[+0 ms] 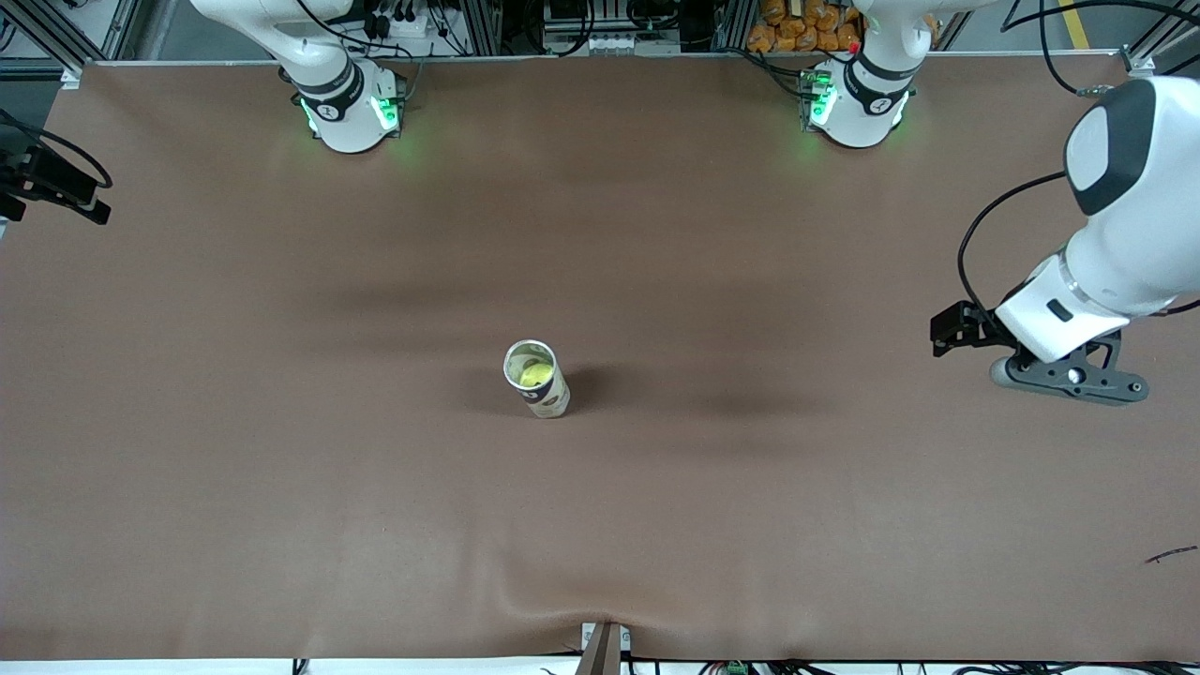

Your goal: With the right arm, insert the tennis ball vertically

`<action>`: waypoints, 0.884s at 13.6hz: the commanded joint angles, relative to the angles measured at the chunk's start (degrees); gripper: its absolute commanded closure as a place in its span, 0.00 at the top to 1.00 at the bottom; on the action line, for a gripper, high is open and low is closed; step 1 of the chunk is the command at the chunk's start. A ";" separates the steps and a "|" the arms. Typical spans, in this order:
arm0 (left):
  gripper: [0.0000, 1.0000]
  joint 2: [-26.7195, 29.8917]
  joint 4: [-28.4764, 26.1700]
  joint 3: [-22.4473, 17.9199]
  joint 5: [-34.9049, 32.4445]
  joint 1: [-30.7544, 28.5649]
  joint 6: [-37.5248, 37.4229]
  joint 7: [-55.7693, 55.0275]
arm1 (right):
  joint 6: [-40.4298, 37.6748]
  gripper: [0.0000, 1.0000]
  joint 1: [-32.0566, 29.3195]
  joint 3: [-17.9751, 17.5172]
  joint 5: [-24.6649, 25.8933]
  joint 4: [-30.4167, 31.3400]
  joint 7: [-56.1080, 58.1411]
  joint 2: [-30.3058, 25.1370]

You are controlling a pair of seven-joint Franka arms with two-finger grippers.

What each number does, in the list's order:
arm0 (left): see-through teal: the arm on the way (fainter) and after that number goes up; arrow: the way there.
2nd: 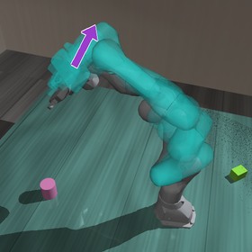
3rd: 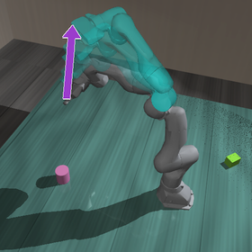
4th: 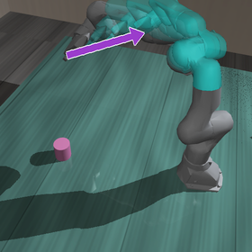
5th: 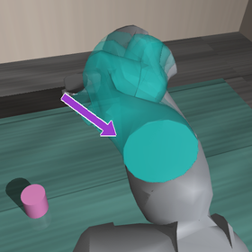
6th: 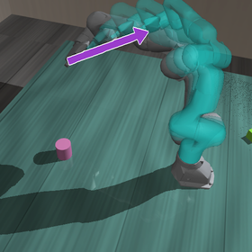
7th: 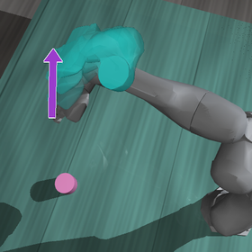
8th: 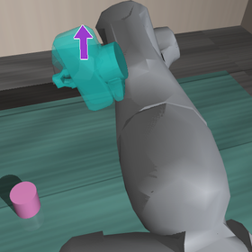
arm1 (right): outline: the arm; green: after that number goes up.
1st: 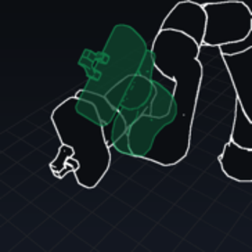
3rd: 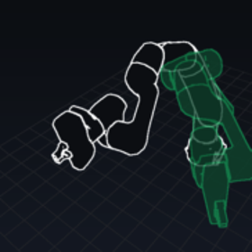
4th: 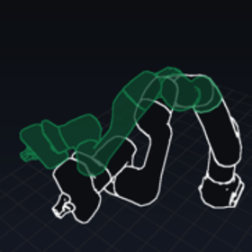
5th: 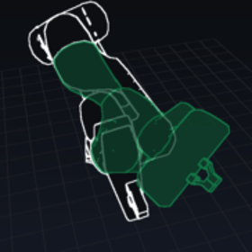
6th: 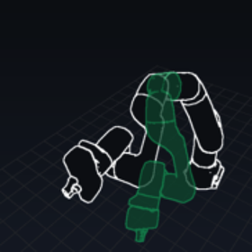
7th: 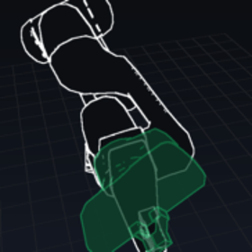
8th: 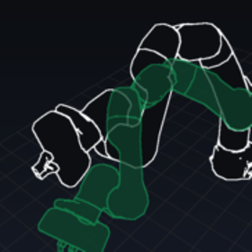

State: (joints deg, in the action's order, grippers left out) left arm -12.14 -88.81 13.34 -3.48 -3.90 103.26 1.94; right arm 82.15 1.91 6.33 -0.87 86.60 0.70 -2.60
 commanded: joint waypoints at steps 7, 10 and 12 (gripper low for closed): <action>1.00 5.36 2.24 -0.15 -1.18 -4.18 -12.20 -1.77 | -0.68 1.00 -0.95 -0.62 -0.63 -0.82 -0.44 0.05; 1.00 7.91 2.15 -0.07 -1.09 -4.27 -14.83 -2.82 | -0.68 1.00 -0.95 -0.62 -0.63 -0.82 -0.52 0.05; 1.00 8.44 2.06 -0.15 -1.01 -4.36 -15.19 -2.91 | -0.68 1.00 -0.95 -0.62 -0.63 -0.82 -0.52 0.05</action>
State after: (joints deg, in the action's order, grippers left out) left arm -5.02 -86.16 12.91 -3.53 -7.96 89.04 0.00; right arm 82.15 1.91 6.34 -0.88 86.59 0.68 -2.60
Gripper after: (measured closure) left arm 0.000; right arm 0.000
